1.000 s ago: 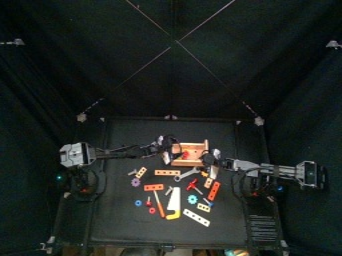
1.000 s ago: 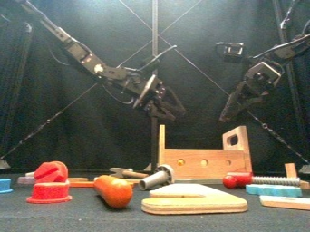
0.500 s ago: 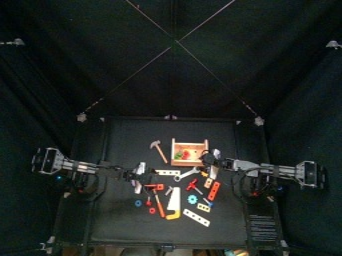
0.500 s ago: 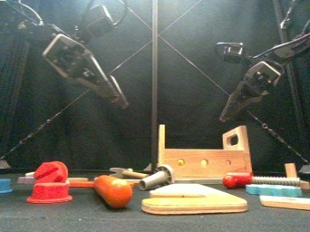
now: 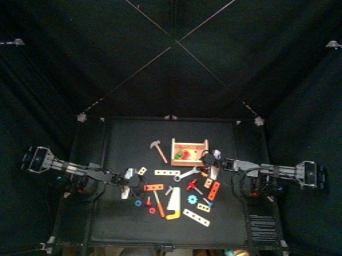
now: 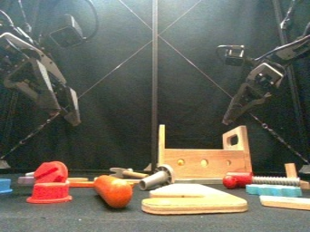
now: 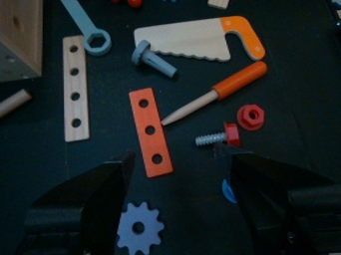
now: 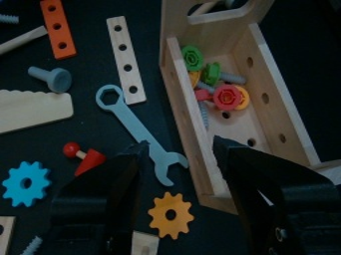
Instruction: Grab blue nut
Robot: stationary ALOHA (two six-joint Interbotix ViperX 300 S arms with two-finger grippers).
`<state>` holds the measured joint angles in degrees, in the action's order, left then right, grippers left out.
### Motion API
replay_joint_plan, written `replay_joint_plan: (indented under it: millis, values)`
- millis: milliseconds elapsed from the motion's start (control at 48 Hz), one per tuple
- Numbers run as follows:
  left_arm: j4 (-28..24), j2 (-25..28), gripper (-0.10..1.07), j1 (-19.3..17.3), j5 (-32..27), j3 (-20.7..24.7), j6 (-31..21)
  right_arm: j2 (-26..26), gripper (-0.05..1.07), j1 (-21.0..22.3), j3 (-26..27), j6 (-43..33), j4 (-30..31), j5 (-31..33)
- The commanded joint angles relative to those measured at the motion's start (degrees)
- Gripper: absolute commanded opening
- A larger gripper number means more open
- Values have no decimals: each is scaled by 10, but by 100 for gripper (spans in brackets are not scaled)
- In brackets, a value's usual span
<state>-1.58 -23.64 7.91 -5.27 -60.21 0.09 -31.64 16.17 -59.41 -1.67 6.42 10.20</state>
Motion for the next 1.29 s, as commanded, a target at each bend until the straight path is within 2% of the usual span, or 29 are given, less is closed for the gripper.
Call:
replay_joint_plan:
  millis: [0,250,396,750,1000,1271]
  values:
    - [15,-2,98,16,0,3,0,-5,89,0,11,0,-1,-4]
    - [69,11,98,69,0,-4,-3,-2,89,1,12,0,-3,-4]
    - [105,33,98,83,-2,-6,0,-2,89,1,14,0,-6,-4]
    - [90,109,98,130,-14,2,-2,-1,89,1,11,0,-18,-5]
    - [47,149,98,131,-6,11,-2,0,89,2,11,0,-18,-5]
    - [36,192,98,131,6,18,-2,4,89,2,9,0,-18,-5]
